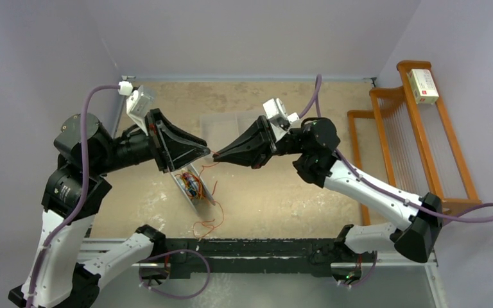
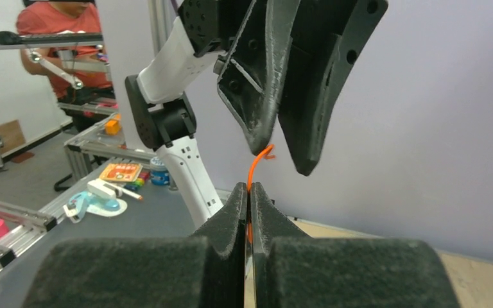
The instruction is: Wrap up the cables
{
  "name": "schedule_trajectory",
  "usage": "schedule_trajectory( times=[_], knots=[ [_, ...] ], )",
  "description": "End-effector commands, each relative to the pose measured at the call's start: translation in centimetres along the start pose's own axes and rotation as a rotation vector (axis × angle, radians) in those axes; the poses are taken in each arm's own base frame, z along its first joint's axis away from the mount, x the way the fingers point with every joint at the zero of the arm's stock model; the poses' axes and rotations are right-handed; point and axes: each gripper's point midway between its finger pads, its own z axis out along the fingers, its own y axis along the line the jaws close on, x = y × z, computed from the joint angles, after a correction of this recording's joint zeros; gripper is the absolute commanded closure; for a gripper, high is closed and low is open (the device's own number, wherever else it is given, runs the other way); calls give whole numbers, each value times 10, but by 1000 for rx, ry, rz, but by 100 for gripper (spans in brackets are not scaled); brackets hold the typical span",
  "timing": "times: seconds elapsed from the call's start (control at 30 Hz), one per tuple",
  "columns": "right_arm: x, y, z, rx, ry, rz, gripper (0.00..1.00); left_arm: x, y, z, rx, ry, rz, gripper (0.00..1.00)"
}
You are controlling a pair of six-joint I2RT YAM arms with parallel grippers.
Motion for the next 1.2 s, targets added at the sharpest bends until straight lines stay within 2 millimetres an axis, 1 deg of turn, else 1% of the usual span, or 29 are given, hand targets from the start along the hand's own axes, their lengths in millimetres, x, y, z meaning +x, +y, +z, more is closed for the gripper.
schedule_trajectory(
  times=[0.0,0.07,0.13,0.2,0.3,0.33,0.4,0.5,0.6,0.7,0.73,0.8,0.9,0.97,1.07,1.17],
  knots=[
    [-27,-1,-8,110,7,-117,100,-19,29,-17,-238,-88,88,61],
    [-27,-10,-15,190,47,-134,100,-24,45,-28,-361,-118,96,54],
    [-23,-10,-21,223,97,-135,100,-26,54,-35,-426,-138,95,51],
    [-25,-11,-31,278,139,-158,100,-29,57,-41,-461,-163,99,49],
    [-34,-16,-48,391,184,-203,100,-33,62,-50,-516,-193,115,45],
    [-44,-14,-54,427,181,-225,100,-34,66,-54,-550,-197,120,44],
    [-57,-12,-65,487,179,-256,100,-31,77,-61,-618,-185,125,43],
    [-91,-12,-82,604,152,-321,100,-19,96,-65,-705,-145,103,43],
    [-119,-9,-89,660,145,-366,100,-3,113,-67,-765,-110,57,43],
    [-134,-15,-95,727,171,-391,100,20,131,-68,-831,-66,-5,43],
    [-134,-19,-98,750,187,-396,100,29,137,-69,-851,-46,-32,43],
    [-123,-34,-104,802,229,-401,100,49,148,-69,-897,0,-96,43],
    [-90,-57,-110,854,303,-376,100,81,165,-76,-992,87,-186,46],
    [-69,-67,-112,866,336,-363,100,98,174,-89,-1079,128,-228,48],
    [-44,-80,-116,881,372,-357,100,110,173,-102,-1132,142,-269,48],
    [-26,-90,-117,895,395,-339,100,125,173,-121,-1216,158,-314,48]
  ],
)
